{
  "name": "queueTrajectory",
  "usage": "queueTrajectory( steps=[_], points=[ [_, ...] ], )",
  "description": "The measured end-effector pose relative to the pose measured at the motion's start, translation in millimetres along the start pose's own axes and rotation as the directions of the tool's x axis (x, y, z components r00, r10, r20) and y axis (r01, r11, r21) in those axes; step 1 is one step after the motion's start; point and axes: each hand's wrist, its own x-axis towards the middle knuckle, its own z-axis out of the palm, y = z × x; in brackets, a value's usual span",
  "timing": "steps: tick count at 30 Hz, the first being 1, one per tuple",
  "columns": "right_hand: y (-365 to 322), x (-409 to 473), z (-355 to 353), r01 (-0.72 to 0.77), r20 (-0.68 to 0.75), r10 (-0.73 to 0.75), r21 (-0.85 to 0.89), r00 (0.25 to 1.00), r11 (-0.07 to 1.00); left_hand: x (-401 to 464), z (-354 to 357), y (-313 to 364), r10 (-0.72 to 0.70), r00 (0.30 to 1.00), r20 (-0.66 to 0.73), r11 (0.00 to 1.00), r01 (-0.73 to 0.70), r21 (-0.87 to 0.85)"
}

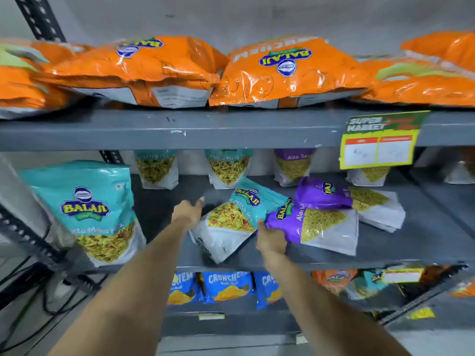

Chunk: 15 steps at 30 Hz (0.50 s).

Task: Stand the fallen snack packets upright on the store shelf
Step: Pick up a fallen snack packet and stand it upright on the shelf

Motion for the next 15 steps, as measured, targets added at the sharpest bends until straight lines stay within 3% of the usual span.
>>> queueTrajectory(
  steps=[3, 7, 11, 15],
  points=[
    [1, 7, 24, -0.156, 0.043, 0.150, 0.299, 0.988, 0.941, 19, 11, -11, -0.087, 0.987, 0.137, 0.981, 0.109, -0.160],
    [-5, 8, 41, -0.199, 0.018, 0.208, 0.382, 0.978, 0.902, 18, 16, -12, -0.062, 0.956, 0.287, 0.933, 0.158, -0.323],
    [-4, 9, 43, -0.135, -0.010, 0.161, 0.492, 0.987, 0.860, 9, 19, -18, -0.022, 0.980, 0.196, 0.862, 0.117, -0.493],
    [4, 2, 30, -0.093, 0.070, 0.065, 0.552, 0.995, 0.829, -20, 23, -43, -0.058, 0.990, 0.126, 0.699, 0.131, -0.703]
  ],
)
